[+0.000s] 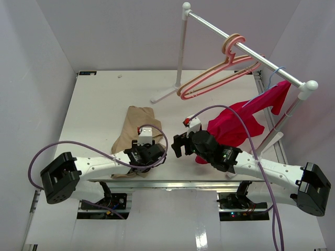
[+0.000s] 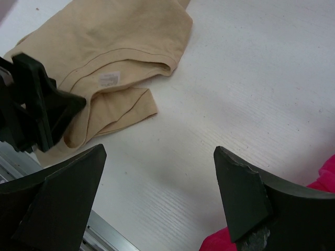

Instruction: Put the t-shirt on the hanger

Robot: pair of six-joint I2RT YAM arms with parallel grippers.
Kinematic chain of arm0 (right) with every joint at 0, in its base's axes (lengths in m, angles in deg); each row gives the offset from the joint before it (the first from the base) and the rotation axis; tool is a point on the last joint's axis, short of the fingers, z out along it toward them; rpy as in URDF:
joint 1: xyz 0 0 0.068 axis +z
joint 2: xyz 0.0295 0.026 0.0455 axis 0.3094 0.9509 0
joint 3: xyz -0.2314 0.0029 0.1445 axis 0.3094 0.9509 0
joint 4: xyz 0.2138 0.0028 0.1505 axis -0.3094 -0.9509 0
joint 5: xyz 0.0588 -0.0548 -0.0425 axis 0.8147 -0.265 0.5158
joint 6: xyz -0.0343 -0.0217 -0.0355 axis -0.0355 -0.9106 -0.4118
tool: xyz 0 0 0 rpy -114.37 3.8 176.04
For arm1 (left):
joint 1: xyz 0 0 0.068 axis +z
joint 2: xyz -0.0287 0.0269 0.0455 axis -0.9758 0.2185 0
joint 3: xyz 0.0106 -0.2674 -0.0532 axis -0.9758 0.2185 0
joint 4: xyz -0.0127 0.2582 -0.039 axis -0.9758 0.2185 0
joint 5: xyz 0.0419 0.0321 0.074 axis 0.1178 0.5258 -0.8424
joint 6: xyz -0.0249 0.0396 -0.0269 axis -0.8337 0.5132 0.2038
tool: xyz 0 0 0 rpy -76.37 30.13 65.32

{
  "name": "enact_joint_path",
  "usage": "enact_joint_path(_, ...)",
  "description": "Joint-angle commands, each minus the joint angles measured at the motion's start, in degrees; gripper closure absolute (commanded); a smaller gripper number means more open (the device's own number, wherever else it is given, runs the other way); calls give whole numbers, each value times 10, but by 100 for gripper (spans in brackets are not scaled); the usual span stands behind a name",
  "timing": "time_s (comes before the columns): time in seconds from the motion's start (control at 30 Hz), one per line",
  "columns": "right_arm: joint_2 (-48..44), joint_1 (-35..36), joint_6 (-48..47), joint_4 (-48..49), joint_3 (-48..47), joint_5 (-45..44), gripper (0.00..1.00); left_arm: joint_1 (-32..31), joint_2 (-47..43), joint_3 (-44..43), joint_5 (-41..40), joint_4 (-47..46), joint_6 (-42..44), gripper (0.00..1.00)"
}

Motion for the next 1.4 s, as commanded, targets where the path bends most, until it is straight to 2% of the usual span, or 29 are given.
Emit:
enact_joint_path(0.0,-1,3,2,12,-17,1,10,27,-51,-6,4,23,-44,37)
enact_joint_path(0.17,5,3,2,6,-23,6,10,34,-47,-19,15,47,-51,34)
enact_joint_path(0.5,-7,4,1,8,-19,11,10,39,-26,2,41,51,-87,36)
enact_joint_path(0.6,-8,3,2,6,-21,14,9,39,-3,0,44,51,-83,43)
enact_joint_path(0.67,-9,3,1,6,-21,12,9,39,10,-3,40,60,-89,52)
enact_joint_path(0.77,-9,4,0,6,-20,9,9,40,16,-2,30,75,-103,70)
enact_joint_path(0.83,-9,4,-2,8,-20,11,9,44,10,0,24,81,-107,91)
enact_joint_path(0.9,-8,3,-7,13,-18,14,9,47,0,1,18,89,-112,100)
enact_joint_path(1.17,67,3,-55,44,-58,23,9,48,-130,16,23,92,-83,100)
enact_joint_path(1.37,202,2,-103,82,-154,62,6,49,-252,52,56,60,-24,100)
